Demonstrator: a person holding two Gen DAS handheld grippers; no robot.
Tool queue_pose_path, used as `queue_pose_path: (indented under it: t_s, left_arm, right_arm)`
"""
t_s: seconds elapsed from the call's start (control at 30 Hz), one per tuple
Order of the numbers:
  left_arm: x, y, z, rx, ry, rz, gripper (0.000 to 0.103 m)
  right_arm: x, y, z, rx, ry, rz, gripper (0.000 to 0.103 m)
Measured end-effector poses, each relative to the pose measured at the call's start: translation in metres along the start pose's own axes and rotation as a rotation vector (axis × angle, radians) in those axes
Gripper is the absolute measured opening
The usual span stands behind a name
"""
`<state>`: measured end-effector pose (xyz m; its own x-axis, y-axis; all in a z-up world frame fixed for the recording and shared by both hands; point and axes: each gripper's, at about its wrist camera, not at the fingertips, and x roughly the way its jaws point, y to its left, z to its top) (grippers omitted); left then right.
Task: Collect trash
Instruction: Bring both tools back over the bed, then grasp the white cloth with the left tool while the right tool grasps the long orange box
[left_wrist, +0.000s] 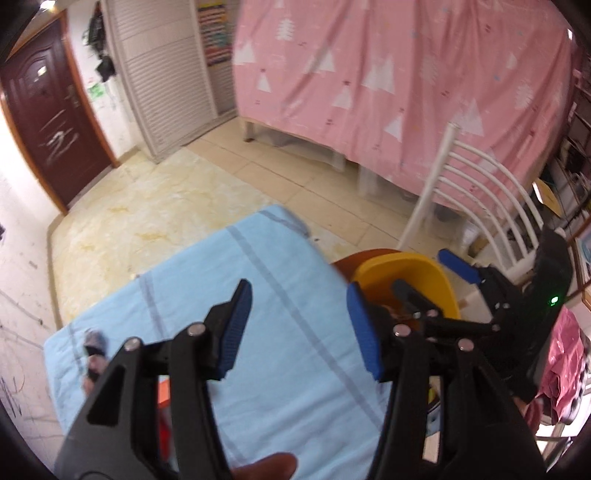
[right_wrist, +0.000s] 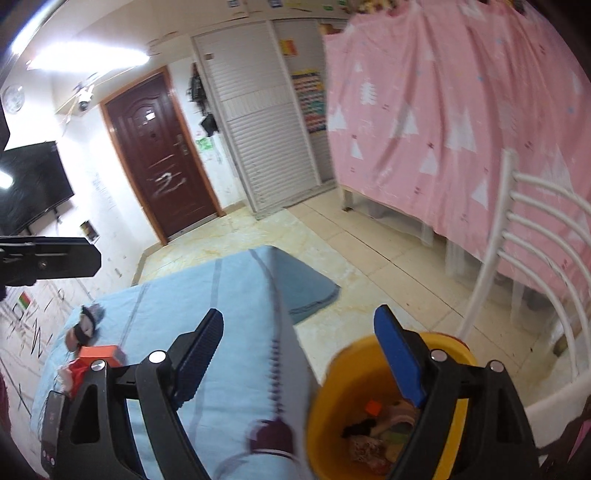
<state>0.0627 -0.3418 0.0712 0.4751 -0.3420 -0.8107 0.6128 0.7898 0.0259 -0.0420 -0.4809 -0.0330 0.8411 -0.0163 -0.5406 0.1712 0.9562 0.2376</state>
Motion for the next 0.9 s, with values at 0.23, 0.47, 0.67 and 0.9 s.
queue_pose_path:
  t_s: [0.23, 0.47, 0.67, 0.9]
  left_arm:
    - [-0.031, 0.071, -0.027, -0.071, -0.029, 0.068, 0.051]
    - [-0.044, 0.128, -0.065, -0.119, 0.003, 0.109, 0.051]
    - [-0.038, 0.161, -0.099, -0.158, 0.052, 0.112, 0.051]
    - [-0.030, 0.187, -0.136, -0.218, 0.100, 0.068, 0.051]
  right_arm:
    - [0.009, 0.063, 0.009, -0.086, 0.016, 0.076, 0.078]
    - [0.028, 0.123, 0.002, -0.176, 0.071, 0.149, 0.080]
    - [0.046, 0.161, -0.001, -0.218, 0.114, 0.179, 0.080]
    - [0.056, 0.188, -0.008, -0.257, 0.147, 0.192, 0.080]
